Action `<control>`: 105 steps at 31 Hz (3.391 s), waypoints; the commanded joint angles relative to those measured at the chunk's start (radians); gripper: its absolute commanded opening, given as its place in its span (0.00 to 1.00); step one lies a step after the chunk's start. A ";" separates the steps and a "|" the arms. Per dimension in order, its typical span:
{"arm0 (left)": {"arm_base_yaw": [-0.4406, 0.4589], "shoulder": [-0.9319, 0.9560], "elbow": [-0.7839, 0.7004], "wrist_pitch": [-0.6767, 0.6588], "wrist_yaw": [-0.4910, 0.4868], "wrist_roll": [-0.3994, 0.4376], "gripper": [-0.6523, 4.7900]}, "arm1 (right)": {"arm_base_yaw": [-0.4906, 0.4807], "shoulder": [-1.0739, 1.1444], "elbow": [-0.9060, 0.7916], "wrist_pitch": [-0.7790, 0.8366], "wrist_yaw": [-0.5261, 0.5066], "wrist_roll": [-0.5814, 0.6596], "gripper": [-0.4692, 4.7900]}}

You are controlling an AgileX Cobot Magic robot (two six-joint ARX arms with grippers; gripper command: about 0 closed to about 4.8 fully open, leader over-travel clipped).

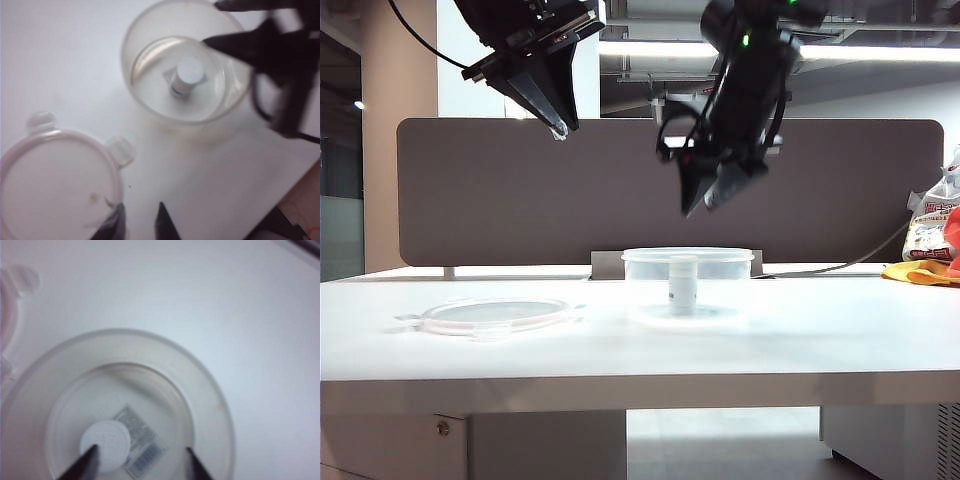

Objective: Remove the lid of the round box, pick up the small white medicine bottle inside, and place it on the table.

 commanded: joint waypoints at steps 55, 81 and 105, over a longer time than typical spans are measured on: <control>-0.005 -0.005 0.003 -0.042 0.002 0.008 0.28 | 0.008 0.107 0.002 -0.021 -0.141 0.189 0.58; -0.005 -0.005 0.003 -0.073 0.002 0.008 0.28 | 0.008 0.107 0.002 0.014 -0.141 0.189 0.67; -0.005 -0.005 0.003 -0.081 0.000 0.008 0.28 | 0.006 0.172 0.005 0.159 -0.115 0.195 0.67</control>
